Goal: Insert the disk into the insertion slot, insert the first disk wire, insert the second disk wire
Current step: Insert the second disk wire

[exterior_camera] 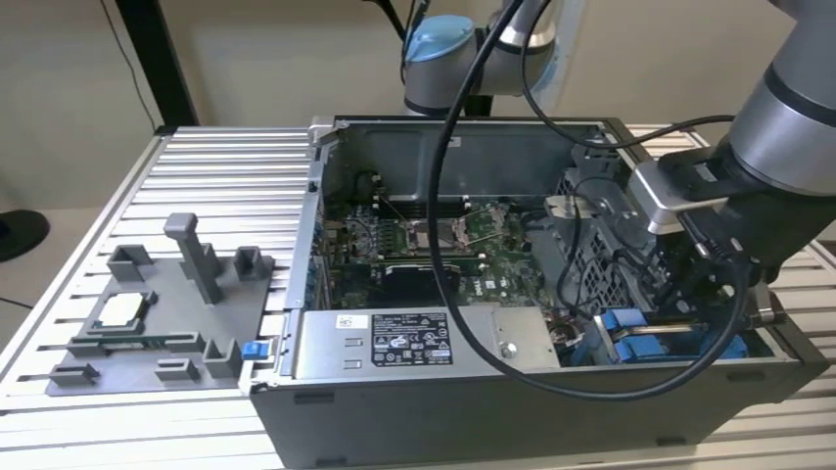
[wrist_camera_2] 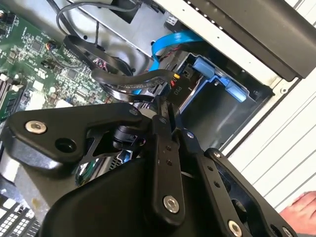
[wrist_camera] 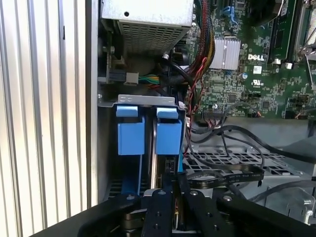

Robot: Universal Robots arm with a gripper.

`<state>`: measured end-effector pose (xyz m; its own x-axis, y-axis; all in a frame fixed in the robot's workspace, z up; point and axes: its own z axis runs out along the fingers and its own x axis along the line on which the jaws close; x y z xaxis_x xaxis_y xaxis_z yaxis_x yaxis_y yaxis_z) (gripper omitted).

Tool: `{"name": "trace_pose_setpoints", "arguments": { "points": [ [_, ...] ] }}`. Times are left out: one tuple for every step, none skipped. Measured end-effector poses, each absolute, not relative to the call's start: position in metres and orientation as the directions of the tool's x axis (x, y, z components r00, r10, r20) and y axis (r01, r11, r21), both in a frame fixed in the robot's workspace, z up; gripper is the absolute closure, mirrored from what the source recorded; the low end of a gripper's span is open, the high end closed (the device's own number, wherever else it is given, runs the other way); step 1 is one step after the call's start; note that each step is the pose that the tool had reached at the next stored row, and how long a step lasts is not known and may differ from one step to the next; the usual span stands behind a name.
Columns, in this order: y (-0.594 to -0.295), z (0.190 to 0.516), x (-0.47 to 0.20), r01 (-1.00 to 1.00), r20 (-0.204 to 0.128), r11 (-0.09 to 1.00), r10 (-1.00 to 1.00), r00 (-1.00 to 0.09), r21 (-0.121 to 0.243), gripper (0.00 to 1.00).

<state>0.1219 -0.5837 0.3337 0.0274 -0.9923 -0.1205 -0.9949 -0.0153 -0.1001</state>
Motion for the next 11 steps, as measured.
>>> {"name": "trace_pose_setpoints", "arguments": {
  "points": [
    [-0.584,0.333,0.122,-0.995,-0.122,-0.015,-0.992,0.027,-0.1,1.0],
    [-0.584,0.334,0.122,-0.995,-0.123,-0.015,-0.992,0.027,-0.1,0.0],
    [-0.584,0.337,0.122,-0.995,-0.124,-0.015,-0.992,0.027,-0.1,0.0],
    [-0.584,0.342,0.122,-0.995,-0.122,-0.015,-0.992,0.027,-0.1,0.0],
    [-0.584,0.347,0.122,-0.995,-0.122,-0.015,-0.992,0.027,-0.1,0.0],
    [-0.584,0.351,0.122,-0.995,-0.122,-0.015,-0.992,0.027,-0.1,0.0],
    [-0.584,0.356,0.122,-0.995,-0.121,-0.015,-0.992,0.027,-0.1,0.0],
    [-0.584,0.361,0.122,-0.995,-0.121,-0.015,-0.992,0.027,-0.1,0.0],
    [-0.584,0.365,0.122,-0.995,-0.122,-0.015,-0.992,0.027,-0.1,0.0],
    [-0.584,0.37,0.122,-0.995,-0.121,-0.015,-0.992,0.027,-0.1,0.0],
    [-0.584,0.374,0.122,-0.995,-0.121,-0.015,-0.992,0.027,-0.1,0.0]
  ]
}}
